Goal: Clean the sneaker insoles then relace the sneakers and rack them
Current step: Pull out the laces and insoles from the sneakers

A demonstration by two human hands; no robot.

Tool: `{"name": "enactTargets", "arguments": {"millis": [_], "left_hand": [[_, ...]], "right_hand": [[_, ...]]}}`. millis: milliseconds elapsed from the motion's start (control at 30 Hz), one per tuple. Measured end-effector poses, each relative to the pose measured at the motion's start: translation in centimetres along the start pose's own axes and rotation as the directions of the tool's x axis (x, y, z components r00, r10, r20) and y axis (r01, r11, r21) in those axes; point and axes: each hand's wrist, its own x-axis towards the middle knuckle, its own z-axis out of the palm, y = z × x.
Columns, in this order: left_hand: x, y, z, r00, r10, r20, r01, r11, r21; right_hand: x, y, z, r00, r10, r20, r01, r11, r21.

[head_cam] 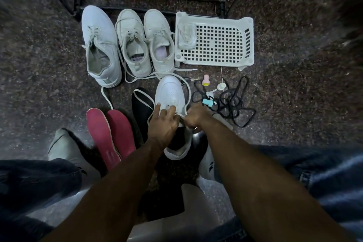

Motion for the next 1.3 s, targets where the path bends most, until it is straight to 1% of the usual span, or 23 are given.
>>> {"name": "enactTargets", "arguments": {"millis": [67, 200, 267, 333, 400, 433, 467, 533, 567, 633, 700, 733, 767, 833, 867, 933, 1067, 1167, 1233, 1300], "left_hand": [[0.0, -0.1, 0.1, 0.999, 0.019, -0.034, -0.020, 0.999, -0.035], [-0.5, -0.9, 0.2, 0.992, 0.065, -0.112, -0.076, 0.992, -0.096], [-1.3, -1.9, 0.0, 0.975, 0.132, -0.177, -0.157, 0.978, -0.134], [-1.7, -2.7, -0.6, 0.954, 0.220, -0.202, -0.259, 0.947, -0.189], [-1.3, -3.4, -1.8, 0.940, 0.306, -0.149, -0.336, 0.903, -0.268], [-0.8, -3.6, -2.7, 0.948, 0.307, -0.089, -0.318, 0.879, -0.355], [-0.2, -3.6, -3.3, 0.963, 0.270, -0.009, -0.245, 0.856, -0.455], [1.0, -3.5, -4.2, 0.978, 0.135, 0.156, -0.021, 0.817, -0.577], [1.5, -3.5, -4.3, 0.975, 0.058, 0.213, 0.085, 0.794, -0.603], [2.3, -3.6, -4.4, 0.942, -0.074, 0.326, 0.272, 0.735, -0.621], [2.8, -3.9, -4.5, 0.905, -0.130, 0.406, 0.380, 0.677, -0.631], [2.9, -4.0, -4.6, 0.889, -0.144, 0.434, 0.420, 0.636, -0.647], [2.9, -4.1, -4.6, 0.878, -0.155, 0.454, 0.448, 0.604, -0.660], [2.7, -4.0, -4.8, 0.869, -0.168, 0.465, 0.470, 0.570, -0.674], [2.6, -3.9, -4.8, 0.868, -0.171, 0.466, 0.476, 0.555, -0.682], [2.4, -3.8, -4.8, 0.860, -0.177, 0.479, 0.494, 0.527, -0.692], [2.2, -3.8, -4.9, 0.855, -0.183, 0.486, 0.504, 0.519, -0.690], [2.2, -3.8, -5.0, 0.851, -0.172, 0.496, 0.506, 0.517, -0.691], [2.1, -3.9, -4.9, 0.848, -0.178, 0.499, 0.513, 0.506, -0.693], [2.0, -3.9, -4.7, 0.843, -0.192, 0.502, 0.525, 0.490, -0.695]], "right_hand": [[0.0, 0.1, 0.1, 0.999, 0.023, -0.025, -0.022, 0.999, 0.045], [-0.5, 0.3, 0.1, 0.997, 0.031, -0.063, -0.027, 0.997, 0.072], [-0.6, 0.6, 0.3, 0.998, 0.026, -0.064, -0.019, 0.994, 0.107], [-0.7, 0.7, 0.4, 0.996, 0.034, -0.088, -0.023, 0.991, 0.133], [-0.9, 0.7, 0.5, 0.993, 0.045, -0.109, -0.032, 0.992, 0.120], [-1.0, 0.8, 0.7, 0.989, 0.056, -0.136, -0.040, 0.993, 0.115], [-1.1, 0.9, 0.9, 0.983, 0.072, -0.171, -0.050, 0.990, 0.131], [-2.0, 0.7, 1.1, 0.963, 0.110, -0.245, -0.070, 0.983, 0.168], [-2.6, 0.6, 1.4, 0.946, 0.138, -0.292, -0.086, 0.979, 0.184], [-3.9, 0.2, 2.2, 0.911, 0.183, -0.368, -0.122, 0.976, 0.182], [-5.2, -0.3, 3.5, 0.889, 0.185, -0.418, -0.122, 0.977, 0.175], [-5.6, -0.5, 4.3, 0.893, 0.188, -0.410, -0.115, 0.974, 0.196], [-6.0, -0.7, 5.1, 0.901, 0.185, -0.393, -0.098, 0.968, 0.230], [-6.3, -0.9, 6.5, 0.921, 0.165, -0.352, -0.055, 0.952, 0.301], [-6.3, -0.8, 6.9, 0.934, 0.160, -0.320, -0.056, 0.949, 0.311], [-6.4, -0.8, 7.4, 0.949, 0.163, -0.269, -0.084, 0.955, 0.283], [-5.1, -1.2, 8.4, 0.953, 0.176, -0.247, -0.109, 0.958, 0.264], [-4.0, -2.0, 9.4, 0.962, 0.219, -0.163, -0.169, 0.946, 0.276], [-3.5, -1.9, 9.8, 0.957, 0.236, -0.168, -0.195, 0.954, 0.228], [-3.4, -1.7, 9.8, 0.958, 0.238, -0.160, -0.198, 0.952, 0.232]]}}
